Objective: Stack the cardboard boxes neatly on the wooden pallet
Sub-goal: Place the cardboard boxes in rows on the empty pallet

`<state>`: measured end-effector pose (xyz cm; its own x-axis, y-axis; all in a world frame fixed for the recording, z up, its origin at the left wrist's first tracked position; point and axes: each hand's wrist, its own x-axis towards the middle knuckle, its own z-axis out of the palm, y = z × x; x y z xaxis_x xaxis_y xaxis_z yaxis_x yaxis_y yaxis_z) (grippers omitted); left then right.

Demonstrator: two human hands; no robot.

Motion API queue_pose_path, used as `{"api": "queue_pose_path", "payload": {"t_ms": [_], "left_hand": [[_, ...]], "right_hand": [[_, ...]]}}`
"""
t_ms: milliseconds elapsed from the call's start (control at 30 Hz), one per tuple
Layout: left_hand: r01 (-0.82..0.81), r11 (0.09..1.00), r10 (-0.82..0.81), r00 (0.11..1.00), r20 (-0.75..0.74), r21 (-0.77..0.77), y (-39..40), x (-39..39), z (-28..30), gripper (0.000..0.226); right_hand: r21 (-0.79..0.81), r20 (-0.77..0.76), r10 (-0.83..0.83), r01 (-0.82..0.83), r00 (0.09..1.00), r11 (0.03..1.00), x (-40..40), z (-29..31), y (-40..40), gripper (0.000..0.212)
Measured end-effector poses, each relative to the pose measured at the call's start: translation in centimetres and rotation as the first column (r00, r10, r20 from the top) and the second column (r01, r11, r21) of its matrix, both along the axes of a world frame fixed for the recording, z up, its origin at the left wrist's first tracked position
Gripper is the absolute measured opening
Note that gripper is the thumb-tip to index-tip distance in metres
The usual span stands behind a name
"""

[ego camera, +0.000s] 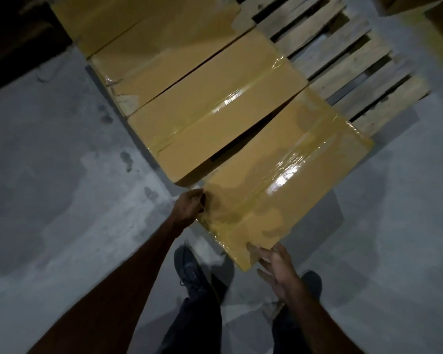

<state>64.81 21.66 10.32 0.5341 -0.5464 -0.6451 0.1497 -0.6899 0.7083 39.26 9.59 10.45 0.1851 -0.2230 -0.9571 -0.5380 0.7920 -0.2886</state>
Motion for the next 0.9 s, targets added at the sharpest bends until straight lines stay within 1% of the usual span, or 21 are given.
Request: {"api": "queue_pose_path", "payload": {"t_ms": [67, 100, 133, 200, 233, 267, 333, 367, 400, 433, 500, 567, 600, 633, 700, 767, 800, 833, 900], "left_hand": [[-0.063, 0.997, 0.062, 0.998, 0.009, 0.039, 0.5, -0.4, -0.7, 0.037], [-0.11, 0.993, 0.108, 0.993, 0.045, 0.043, 0.7, -0.8, -1.1, 0.04], [-0.166, 0.985, 0.161, 0.982, 0.096, 0.046, 0.9, -1.5, -1.5, 0.037], [-0.284, 0.957, 0.27, 0.945, 0.183, 0.056, 1.5, -3.3, -2.0, 0.021], [-0.336, 0.94, 0.317, 0.925, 0.211, 0.061, 1.6, -4.1, -2.2, 0.013], [-0.378, 0.924, 0.358, 0.906, 0.227, 0.051, 1.6, -4.9, -2.2, 0.015], [-0.409, 0.912, 0.392, 0.892, 0.224, 0.034, 1.7, -5.8, -2.9, 0.033], [-0.43, 0.902, 0.415, 0.888, 0.199, 0.032, 1.6, -5.8, -3.2, 0.037], [-0.458, 0.888, 0.446, 0.879, 0.169, 0.039, 1.4, -5.6, -3.5, 0.037], [-0.493, 0.868, 0.483, 0.865, 0.135, 0.054, 1.3, -5.4, -4.0, 0.036], [-0.544, 0.834, 0.537, 0.839, 0.095, 0.094, 1.2, -5.1, -4.7, 0.042], [-0.563, 0.82, 0.558, 0.826, 0.073, 0.102, 1.7, -4.4, -5.7, 0.07], [-0.572, 0.815, 0.57, 0.82, 0.047, 0.092, 1.9, -4.0, -6.1, 0.076], [-0.576, 0.814, 0.575, 0.817, 0.031, 0.074, 2.2, -3.5, -6.8, 0.078], [-0.582, 0.812, 0.583, 0.813, -0.001, 0.046, 1.8, -2.9, -5.5, 0.071], [-0.591, 0.807, 0.591, 0.807, -0.005, 0.012, 1.5, -2.3, -5.1, 0.045], [-0.591, 0.806, 0.591, 0.806, 0.004, -0.002, 1.3, -2.0, -4.9, 0.037], [-0.591, 0.806, 0.592, 0.806, 0.013, -0.011, 1.1, -1.7, -4.8, 0.039], [-0.589, 0.808, 0.589, 0.808, 0.012, -0.023, 1.0, -1.1, -4.9, 0.041]], "right_hand": [[0.026, 0.01, -0.012, 0.011, 1.0, 1.0, -0.3, -1.0, -0.6, 0.071], [0.029, 0.009, -0.015, 0.014, 1.0, 0.999, -0.4, -1.4, -0.7, 0.073], [0.021, 0.017, -0.018, 0.018, 1.0, 1.0, -0.4, -1.7, -0.9, 0.067], [0.006, 0.039, 0.0, 0.0, 0.999, 1.0, -0.3, -2.3, -1.3, 0.046], [0.004, 0.036, -0.002, 0.002, 0.999, 1.0, -0.2, -2.3, -1.6, 0.044], [-0.004, 0.031, -0.014, 0.015, 0.999, 1.0, -0.1, -2.5, -1.8, 0.053], [-0.028, 0.015, -0.031, 0.032, 0.999, 0.999, 0.3, -3.0, -2.5, 0.074], [-0.046, 0.005, -0.044, 0.044, 0.999, 0.998, 0.6, -3.2, -2.8, 0.079], [-0.059, -0.001, -0.053, 0.052, 0.999, 0.997, 0.7, -3.4, -3.0, 0.081], [-0.069, -0.006, -0.046, 0.046, 0.999, 0.997, 0.8, -3.7, -3.2, 0.081], [-0.086, -0.001, -0.023, 0.023, 1.0, 0.996, 0.8, -4.0, -3.4, 0.075], [-0.087, 0.008, -0.024, 0.025, 1.0, 0.996, 1.0, -4.2, -3.4, 0.07], [-0.091, 0.012, -0.022, 0.023, 1.0, 0.996, 1.1, -4.4, -3.4, 0.066], [-0.095, 0.016, -0.022, 0.024, 1.0, 0.995, 1.3, -4.5, -3.4, 0.062], [-0.097, 0.011, -0.022, 0.023, 1.0, 0.995, 1.7, -4.7, -3.4, 0.059], [-0.096, 0.001, -0.021, 0.021, 1.0, 0.995, 2.1, -4.9, -3.5, 0.058], [-0.09, -0.011, -0.023, 0.022, 1.0, 0.996, 2.3, -5.0, -3.5, 0.058], [-0.085, -0.011, -0.024, 0.023, 1.0, 0.996, 2.5, -5.0, -3.4, 0.058], [-0.079, -0.007, -0.007, 0.007, 1.0, 0.997, 2.9, -5.1, -3.2, 0.05]]}}
